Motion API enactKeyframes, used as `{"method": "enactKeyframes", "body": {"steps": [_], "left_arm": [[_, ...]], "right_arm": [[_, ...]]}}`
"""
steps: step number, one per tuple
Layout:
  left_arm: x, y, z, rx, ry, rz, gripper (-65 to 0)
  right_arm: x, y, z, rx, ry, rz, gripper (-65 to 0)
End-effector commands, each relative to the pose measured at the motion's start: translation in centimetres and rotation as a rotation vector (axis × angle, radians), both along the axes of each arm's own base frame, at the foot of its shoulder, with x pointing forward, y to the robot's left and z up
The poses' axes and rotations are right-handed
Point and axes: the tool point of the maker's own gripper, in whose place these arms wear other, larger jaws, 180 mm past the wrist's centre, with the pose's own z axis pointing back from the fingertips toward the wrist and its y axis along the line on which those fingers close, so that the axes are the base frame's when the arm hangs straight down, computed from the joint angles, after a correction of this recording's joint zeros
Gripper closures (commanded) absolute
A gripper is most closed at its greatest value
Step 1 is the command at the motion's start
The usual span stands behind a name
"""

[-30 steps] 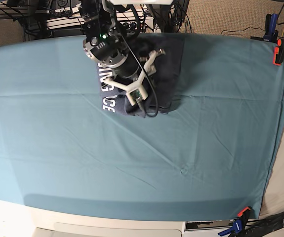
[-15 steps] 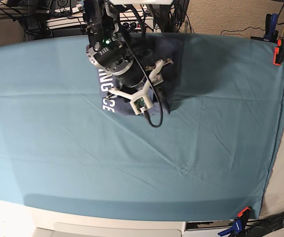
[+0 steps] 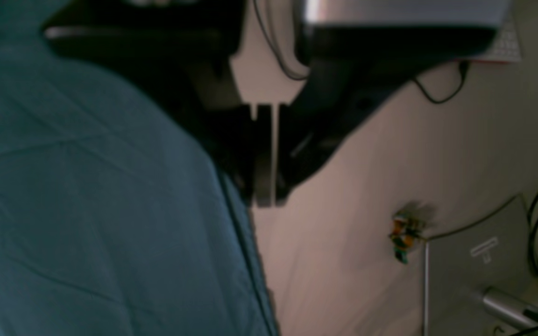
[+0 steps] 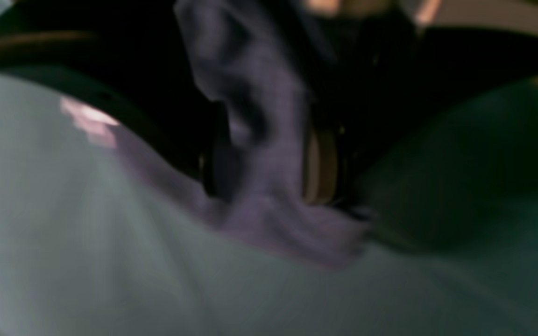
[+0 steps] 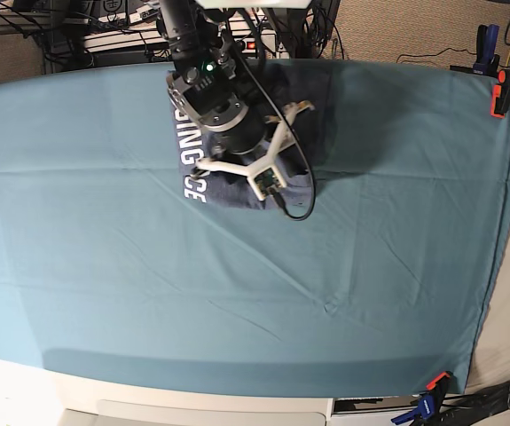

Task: Fold the T-shirt properly
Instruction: 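Release the fabric and pull the right gripper back from the shirt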

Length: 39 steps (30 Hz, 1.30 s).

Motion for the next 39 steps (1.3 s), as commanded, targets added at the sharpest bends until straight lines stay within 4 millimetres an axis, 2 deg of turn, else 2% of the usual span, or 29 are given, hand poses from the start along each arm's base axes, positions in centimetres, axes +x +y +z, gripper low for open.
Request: {"method": "enactKeyframes", "body": {"steps": [1, 5, 6, 7, 10, 17, 20, 22, 24, 29, 34, 39], "left_arm": [[0.4, 0.6, 2.5, 0.028, -0.056, 0.0, 0.0], [0.4, 0.6, 2.5, 0.029, -0.055, 0.0, 0.0], [0.4, 0.6, 2.5, 0.028, -0.055, 0.001, 0.0], [0.4, 0.6, 2.5, 0.028, -0.055, 0.001, 0.0], [0.4, 0.6, 2.5, 0.028, -0.055, 0.001, 0.0], [0.4, 0.6, 2.3, 0.025, -0.052, 0.001, 0.0], [0.4, 0.5, 2.2, 0.022, -0.052, 0.0, 0.0], [0.4, 0.4, 2.1, 0.019, -0.053, 0.0, 0.0], [0.4, 0.4, 2.1, 0.017, -0.054, -0.002, 0.0], [0.5, 0.3, 2.0, 0.014, -0.053, -0.002, 0.0], [0.5, 0.3, 2.0, 0.014, -0.056, -0.002, 0.0], [0.5, 0.3, 2.1, 0.013, -0.06, -0.004, 0.0]], "right_arm": [[0.8, -0.6, 2.0, 0.008, -0.077, -0.036, -25.6], [1.6, -4.9, 4.7, -0.094, -0.195, -0.177, -25.5], [1.5, -6.0, 5.0, -0.126, -0.211, -0.21, -24.5], [1.3, -7.0, 5.1, -0.16, -0.221, -0.24, -20.0], [0.3, -9.6, 4.1, -0.252, -0.196, -0.308, -1.3], [-3.1, -15.8, 0.7, -0.386, -0.043, -0.433, 0.0], [-4.5, -16.7, -0.9, -0.338, 0.049, -0.457, 0.0], [-5.3, -15.9, -1.9, -0.296, 0.104, -0.414, 0.0], [-5.8, -14.3, -2.6, -0.234, 0.146, -0.346, 0.0], [-6.5, -10.1, -3.1, -0.064, 0.209, -0.189, 0.0], [-7.8, -5.7, -2.5, 0.105, 0.252, 0.002, 0.0], [-9.8, -1.0, -0.6, 0.288, 0.266, 0.235, 0.0]]}}
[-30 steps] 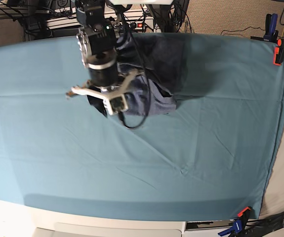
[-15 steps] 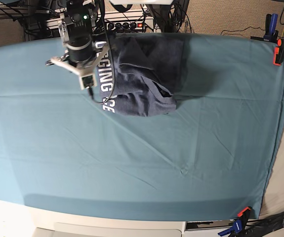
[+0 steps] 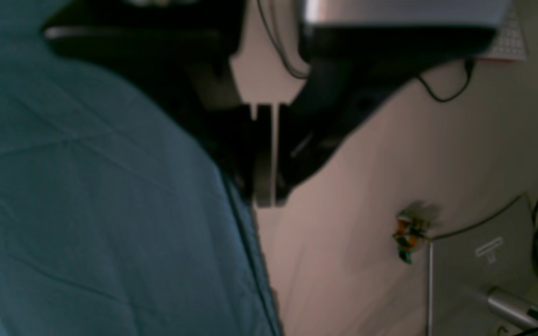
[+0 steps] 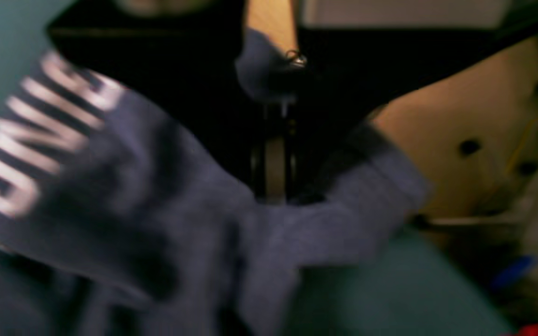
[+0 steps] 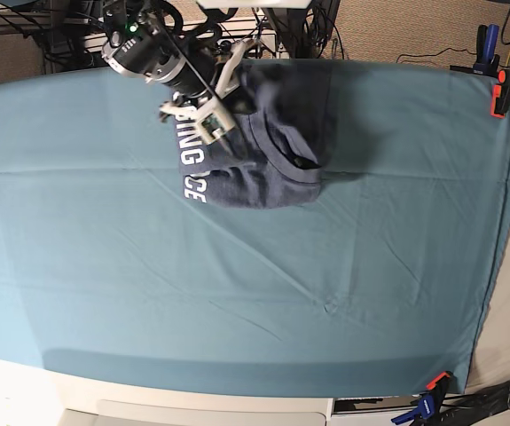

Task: Fold the T-shirt properly
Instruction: 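Release the fabric and pull the right gripper back from the shirt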

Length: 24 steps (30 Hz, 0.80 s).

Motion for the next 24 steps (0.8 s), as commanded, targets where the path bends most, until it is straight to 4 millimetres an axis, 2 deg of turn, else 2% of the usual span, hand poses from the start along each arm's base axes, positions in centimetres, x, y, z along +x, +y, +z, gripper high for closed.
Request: {"method": "enactKeyframes", "body": {"steps": [1, 6, 8, 10, 13, 16, 18, 21, 24], "left_arm": [[0.5, 0.5, 2.4, 0.022, -0.059, -0.001, 0.0], [0.5, 0.5, 2.4, 0.022, -0.059, -0.001, 0.0], [0.5, 0.5, 2.4, 0.022, -0.059, -0.001, 0.0], [0.5, 0.5, 2.4, 0.023, -0.058, 0.0, 0.0], [0.3, 0.6, 2.2, 0.025, -0.046, 0.003, 0.0], [-0.2, 0.6, 1.5, 0.017, -0.007, 0.003, 0.0], [-0.8, 0.2, 0.5, -0.001, 0.029, -0.008, 0.0], [-2.7, -1.3, -2.2, -0.047, 0.127, -0.081, 0.0], [-5.6, -4.1, -5.1, -0.135, 0.252, -0.225, 0.0]], "right_arm": [[-0.2, 1.1, 1.3, 0.064, -0.028, 0.032, 0.0], [-1.3, 3.1, 2.0, 0.11, -0.039, 0.126, 0.0], [-1.0, 3.3, 2.3, 0.112, -0.057, 0.131, 0.0], [0.3, 2.8, 2.5, 0.079, -0.11, 0.11, 0.0], [3.8, 0.8, 2.9, -0.026, -0.234, -0.001, 0.0], [8.1, -2.7, 4.1, -0.15, -0.35, -0.205, 0.0], [10.3, -5.2, 5.2, -0.234, -0.422, -0.329, 0.0], [12.1, -7.4, 6.4, -0.304, -0.496, -0.432, 0.0], [13.0, -7.6, 5.4, -0.326, -0.484, -0.432, 0.0]]}}
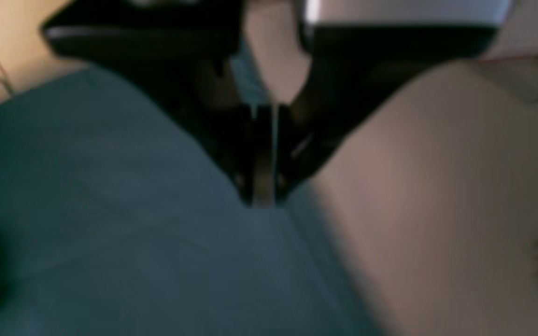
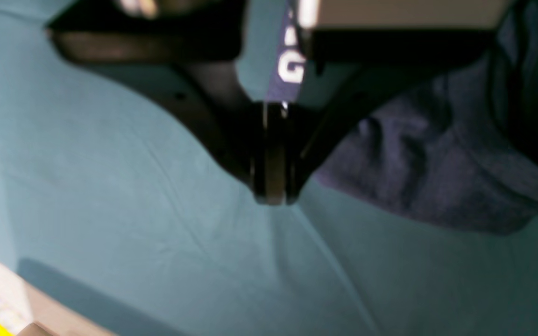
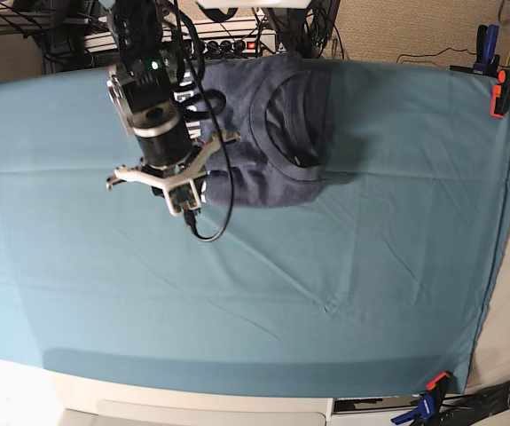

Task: Fold the T-shirt properly
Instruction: 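Release the fabric and pull the right gripper back from the shirt, then reach the left gripper to the shirt's lettered edge and grasp it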

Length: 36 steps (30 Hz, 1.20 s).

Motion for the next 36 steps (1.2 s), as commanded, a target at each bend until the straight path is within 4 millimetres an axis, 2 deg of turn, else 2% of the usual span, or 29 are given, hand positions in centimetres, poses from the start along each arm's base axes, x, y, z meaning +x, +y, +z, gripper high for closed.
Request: {"method": "enactKeyframes", "body": {"steps": [1, 4, 6, 10, 14, 20, 24, 27, 31, 36], "left_arm": [[-0.2, -0.1, 1.1, -0.006, -0.009, -0.035, 0.0], [-2.5, -2.1, -0.4, -0.113, 0.071, -0.081, 0.0], [-3.6, -3.4, -1.1, -0.172, 0.103, -0.1, 0.0], [-5.4, -6.1, -2.2, -0.228, 0.133, -0.151, 0.0], [-7.1, -9.7, -2.9, -0.243, 0.121, -0.226, 0.0], [-7.4, -13.4, -2.8, -0.158, -0.047, -0.278, 0.0], [-7.3, -14.7, -2.8, -0.002, -0.166, -0.345, 0.0], [-8.5, -16.5, -5.0, 0.095, -0.157, -0.455, 0.0], [-11.3, -19.9, -8.5, 0.141, -0.094, -0.61, 0.0], [-14.3, -23.4, -10.6, 0.127, -0.048, -0.753, 0.0]], "right_arm": [[0.7, 0.2, 0.4, 0.008, -0.026, 0.002, 0.0], [1.7, 0.0, -1.6, -0.016, 0.021, -0.002, 0.0], [2.9, -0.2, -2.3, -0.029, 0.026, -0.004, 0.0], [5.7, -0.9, -2.4, -0.07, 0.001, -0.018, 0.0], [8.7, -1.5, -2.7, -0.092, 0.001, -0.031, 0.0], [12.5, -2.8, -4.5, -0.135, 0.061, -0.062, 0.0], [14.5, -3.0, -4.4, -0.128, 0.056, -0.063, 0.0], [15.6, -3.0, -3.5, -0.122, 0.042, -0.065, 0.0], [16.4, -2.8, -2.3, -0.108, 0.02, -0.062, 0.0], [16.4, -2.9, -2.5, -0.11, 0.026, -0.064, 0.0]]}}
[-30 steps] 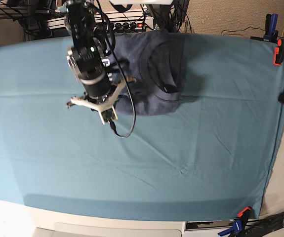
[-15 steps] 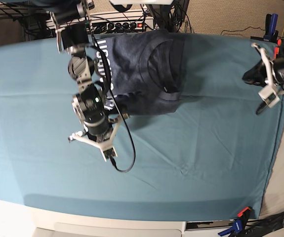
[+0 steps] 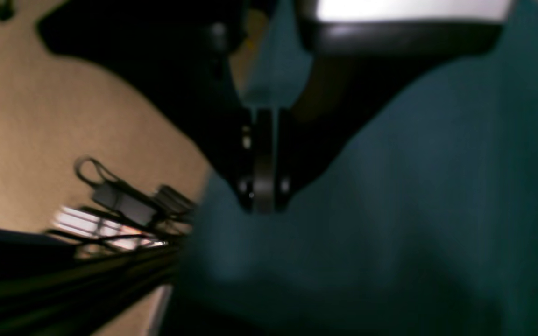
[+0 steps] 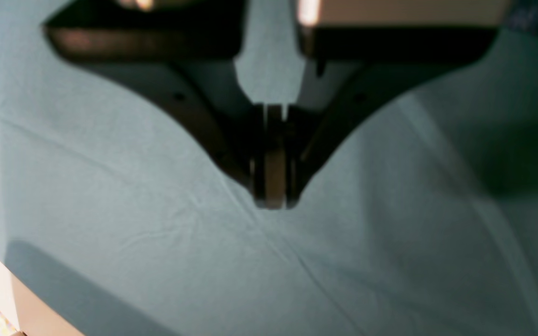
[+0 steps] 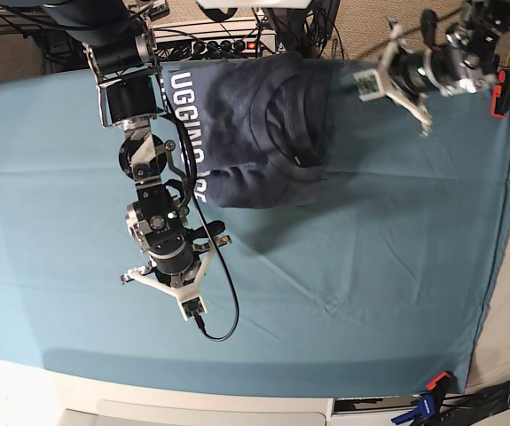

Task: Fold the T-shirt properly
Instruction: 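Reach the left gripper to the shirt's lettered edge and grasp it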

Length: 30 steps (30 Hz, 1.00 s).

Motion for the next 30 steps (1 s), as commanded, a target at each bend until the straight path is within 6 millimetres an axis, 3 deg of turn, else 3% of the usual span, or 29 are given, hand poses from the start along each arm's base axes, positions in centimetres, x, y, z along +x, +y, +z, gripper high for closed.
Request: {"method": "enactKeyframes", "body": {"steps": [1, 6, 11, 19, 24, 30], "left_arm": [[0.0, -0.7, 0.5, -0.022, -0.013, -0.025, 0.0], [-3.0, -3.6, -0.5, -0.045, 0.031, -0.125, 0.0], [-4.1, -6.4, -0.8, -0.078, 0.02, -0.142, 0.0], [-2.1, -12.0, 1.3, -0.225, -0.034, -0.179, 0.0], [-1.3, -13.4, 0.9, -0.266, -0.005, -0.164, 0.0], [-2.8, -13.7, -0.4, -0.266, 0.064, -0.186, 0.0]], "right_arm": [[1.1, 0.2, 2.0, 0.005, -0.06, 0.005, 0.0], [0.8, 0.0, 0.7, 0.007, -0.016, -0.003, 0.0], [0.8, 0.4, 0.7, 0.026, -0.016, 0.002, 0.0], [0.3, 0.3, 0.0, 0.021, 0.013, -0.004, 0.0], [-0.5, 0.1, -1.8, 0.018, 0.056, -0.007, 0.0], [-1.0, -0.2, -4.3, 0.005, 0.115, -0.006, 0.0]]}}
